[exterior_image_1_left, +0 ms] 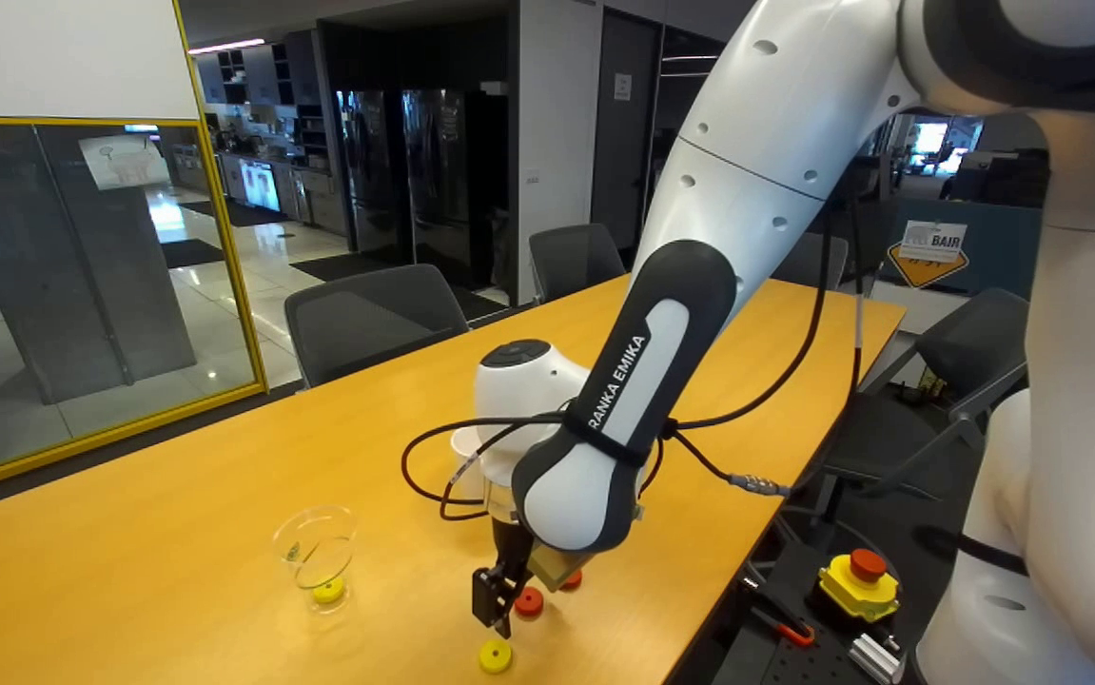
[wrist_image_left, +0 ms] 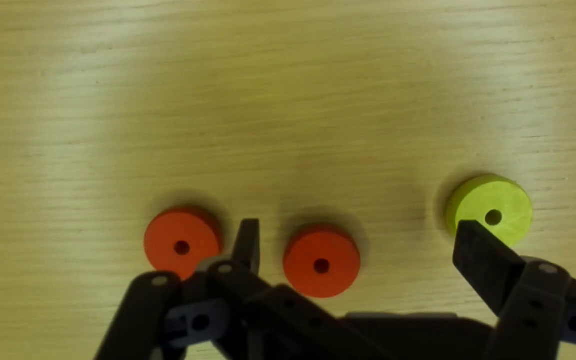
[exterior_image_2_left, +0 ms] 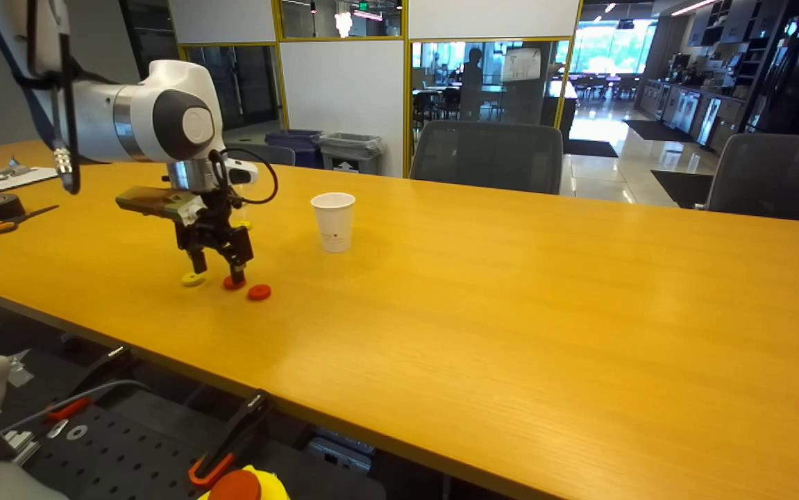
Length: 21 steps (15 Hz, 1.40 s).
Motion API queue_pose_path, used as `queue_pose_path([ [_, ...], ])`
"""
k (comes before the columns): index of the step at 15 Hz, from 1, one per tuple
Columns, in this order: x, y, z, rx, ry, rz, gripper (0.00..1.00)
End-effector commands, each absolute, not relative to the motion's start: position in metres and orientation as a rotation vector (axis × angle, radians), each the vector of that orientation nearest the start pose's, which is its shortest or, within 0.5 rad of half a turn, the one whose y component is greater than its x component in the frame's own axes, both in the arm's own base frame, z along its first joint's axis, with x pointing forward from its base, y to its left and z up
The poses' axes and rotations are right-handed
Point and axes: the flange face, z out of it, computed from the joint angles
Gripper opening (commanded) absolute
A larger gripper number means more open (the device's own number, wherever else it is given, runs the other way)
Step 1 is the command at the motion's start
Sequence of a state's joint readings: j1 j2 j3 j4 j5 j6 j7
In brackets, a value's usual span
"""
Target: Pick the orange rings and put them in the white cup and put the yellow rings in the clear cup
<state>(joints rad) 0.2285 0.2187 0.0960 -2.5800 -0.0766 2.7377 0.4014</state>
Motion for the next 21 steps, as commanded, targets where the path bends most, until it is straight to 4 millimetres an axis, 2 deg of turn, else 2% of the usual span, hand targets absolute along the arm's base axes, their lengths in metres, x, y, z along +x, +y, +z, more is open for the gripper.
queue_pose_path([
  [1, 0.428, 0.147, 0.175, -3.158, 0.009, 0.067, 1.00],
  [7, 0.439, 0.142, 0.170, -3.146, 0.045, 0.069, 1.00],
  [19, 0.438, 0.130, 0.165, -3.139, 0.090, 0.081, 1.00],
  [20, 0.438, 0.130, 0.164, -3.138, 0.089, 0.080, 0.75],
  [21, 0.438, 0.130, 0.165, -3.139, 0.088, 0.079, 0.74],
])
